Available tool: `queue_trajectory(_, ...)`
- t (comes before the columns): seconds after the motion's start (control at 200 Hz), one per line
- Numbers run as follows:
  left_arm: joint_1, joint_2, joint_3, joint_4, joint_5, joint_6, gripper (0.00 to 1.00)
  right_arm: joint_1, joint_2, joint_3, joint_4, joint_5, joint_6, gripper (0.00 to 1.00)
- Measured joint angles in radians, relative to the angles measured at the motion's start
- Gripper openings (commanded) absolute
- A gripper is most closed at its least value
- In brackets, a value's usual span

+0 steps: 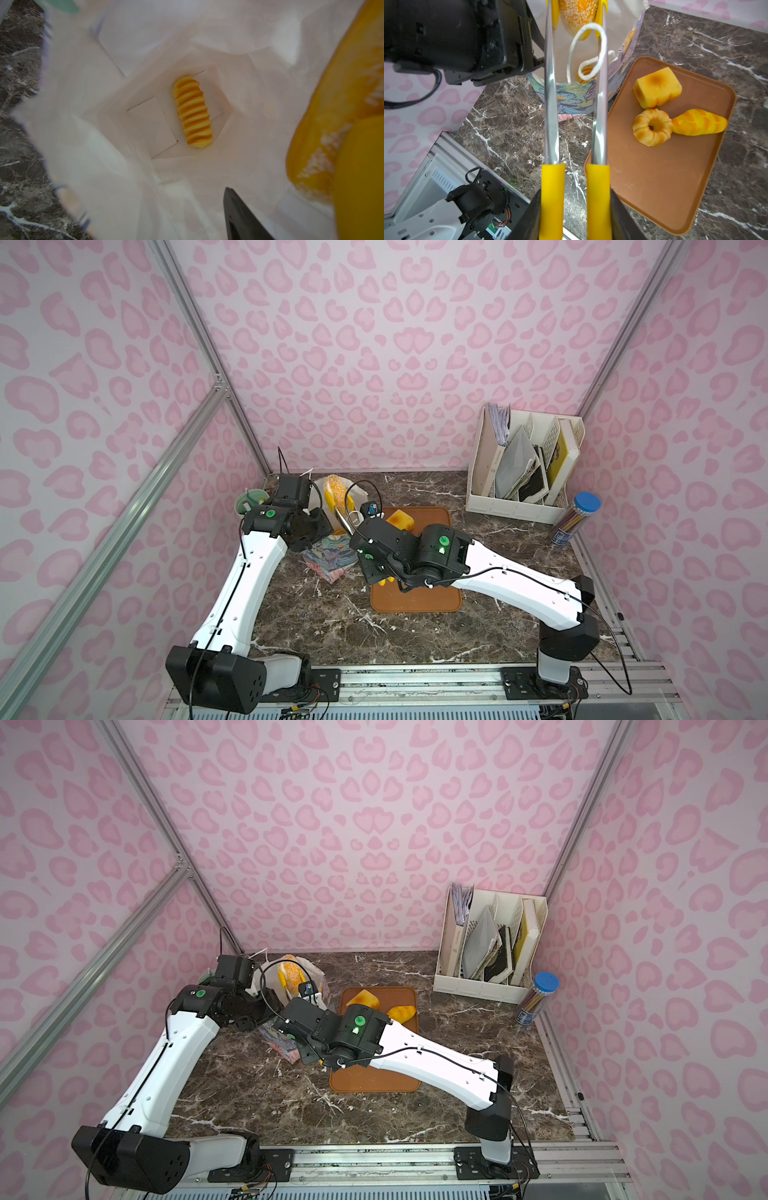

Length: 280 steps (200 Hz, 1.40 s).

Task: Pack bread into a paper bag
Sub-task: Place the fake bread in the paper bag.

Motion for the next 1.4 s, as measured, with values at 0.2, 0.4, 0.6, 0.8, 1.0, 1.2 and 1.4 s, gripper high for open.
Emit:
queue_trajectory(0.2,0.0,0.006,0.003,0.0,0.0,0.0,0.6,0.004,0.0,-0.016,0.0,-0.008,0.023,0.41)
queue_trajectory(0.4,0.0,0.008,0.006,0.0,0.0,0.0,0.6,0.005,-0.002,-0.016,0.003,-0.008,0.026,0.48)
queue_trajectory(0.6,0.0,0.009,0.006,0.0,0.0,0.0,0.6,0.003,-0.002,0.013,0.004,0.0,0.018,0.54)
queue_trajectory(0.8,0.0,0.009,0.007,0.001,-0.001,0.0,0.6,-0.002,-0.002,0.023,0.005,0.004,0.01,0.59)
queue_trajectory(1.0,0.0,0.009,0.007,0.0,-0.002,0.0,0.6,-0.003,0.002,0.023,0.005,0.004,0.006,0.53)
queue_trajectory(1.2,0.0,0.003,0.005,0.0,-0.004,0.0,0.6,0.001,-0.018,0.032,0.004,0.042,0.002,0.53)
queue_trajectory(1.4,0.0,0.003,0.005,0.0,-0.004,0.0,0.6,-0.021,-0.072,0.05,-0.003,0.123,0.0,0.54)
